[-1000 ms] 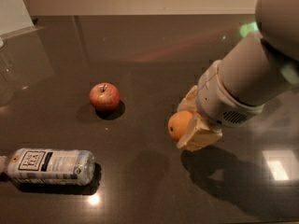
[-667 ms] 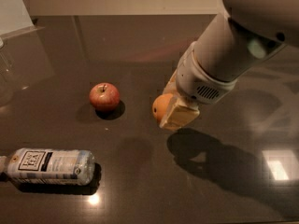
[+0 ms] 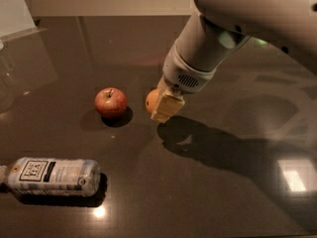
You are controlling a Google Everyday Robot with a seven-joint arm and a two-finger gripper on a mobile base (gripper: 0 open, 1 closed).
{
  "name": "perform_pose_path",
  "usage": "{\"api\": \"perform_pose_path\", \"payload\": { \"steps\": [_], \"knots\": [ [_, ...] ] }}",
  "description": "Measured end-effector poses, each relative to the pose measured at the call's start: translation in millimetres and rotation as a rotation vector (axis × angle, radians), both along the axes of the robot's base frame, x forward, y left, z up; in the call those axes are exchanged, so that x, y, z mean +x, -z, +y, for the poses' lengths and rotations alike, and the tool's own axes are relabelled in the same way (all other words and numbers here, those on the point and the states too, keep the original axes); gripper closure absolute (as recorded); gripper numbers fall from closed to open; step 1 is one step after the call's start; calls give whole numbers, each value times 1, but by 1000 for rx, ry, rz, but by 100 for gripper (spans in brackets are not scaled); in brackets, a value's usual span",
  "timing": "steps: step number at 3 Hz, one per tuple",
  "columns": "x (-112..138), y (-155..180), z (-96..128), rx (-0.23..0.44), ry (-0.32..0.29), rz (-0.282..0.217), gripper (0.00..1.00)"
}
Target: Move orange near apple
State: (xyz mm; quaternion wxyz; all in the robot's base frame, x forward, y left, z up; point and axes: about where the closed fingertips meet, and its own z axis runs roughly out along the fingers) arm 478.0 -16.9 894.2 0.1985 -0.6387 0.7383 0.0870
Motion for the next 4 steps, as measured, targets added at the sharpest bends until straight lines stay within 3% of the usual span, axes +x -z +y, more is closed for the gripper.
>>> {"api": "perform_pose_path", "payload": {
  "steps": [2,4],
  "knots": [
    [30,32,12,15,13,52,100],
    [35,44,32,40,-12,78,100]
  ]
}}
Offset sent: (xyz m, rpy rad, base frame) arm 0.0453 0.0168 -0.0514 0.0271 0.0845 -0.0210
